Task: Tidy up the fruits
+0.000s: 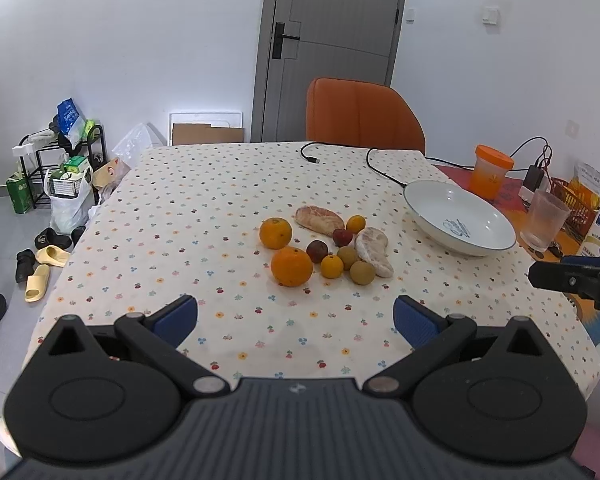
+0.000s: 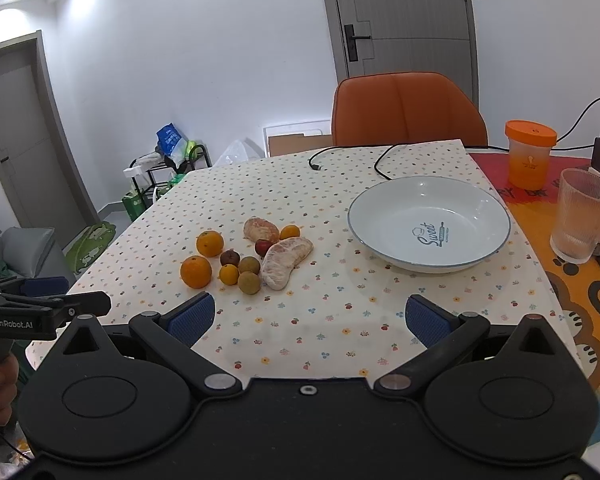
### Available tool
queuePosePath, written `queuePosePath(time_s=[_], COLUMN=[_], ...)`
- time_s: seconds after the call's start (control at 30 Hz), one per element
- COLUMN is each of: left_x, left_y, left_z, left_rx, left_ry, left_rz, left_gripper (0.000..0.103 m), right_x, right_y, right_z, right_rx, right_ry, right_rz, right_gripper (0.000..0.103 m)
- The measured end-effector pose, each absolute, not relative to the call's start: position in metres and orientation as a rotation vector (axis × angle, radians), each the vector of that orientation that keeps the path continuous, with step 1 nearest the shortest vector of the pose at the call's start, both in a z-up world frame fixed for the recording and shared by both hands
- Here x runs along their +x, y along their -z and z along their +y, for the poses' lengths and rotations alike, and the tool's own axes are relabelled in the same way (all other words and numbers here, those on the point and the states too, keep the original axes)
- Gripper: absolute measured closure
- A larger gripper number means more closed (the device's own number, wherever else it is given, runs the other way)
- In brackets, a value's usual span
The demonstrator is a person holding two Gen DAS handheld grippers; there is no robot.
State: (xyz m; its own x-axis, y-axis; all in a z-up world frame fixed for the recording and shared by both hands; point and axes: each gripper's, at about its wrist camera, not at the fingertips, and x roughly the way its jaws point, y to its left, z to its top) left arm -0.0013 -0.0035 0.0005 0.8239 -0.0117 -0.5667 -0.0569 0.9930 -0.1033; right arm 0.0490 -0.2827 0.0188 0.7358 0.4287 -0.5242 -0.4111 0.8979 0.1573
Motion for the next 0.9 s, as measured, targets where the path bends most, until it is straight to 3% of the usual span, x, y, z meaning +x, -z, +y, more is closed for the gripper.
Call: queuePosePath(time_s=[0.9], left_x=[0.012], left_y=[0.008], left_z=[0.003], left_rx=[-0.138], left_ry=[-0.069], left_rz=[0.602], left_gripper=[0.000], right_x=[0.061], right_y=[-0.012], right_z=[-0.279], right_rx=[0.026], right_ry=[-0.487], right_rz=[0.596], right_gripper=[0.000])
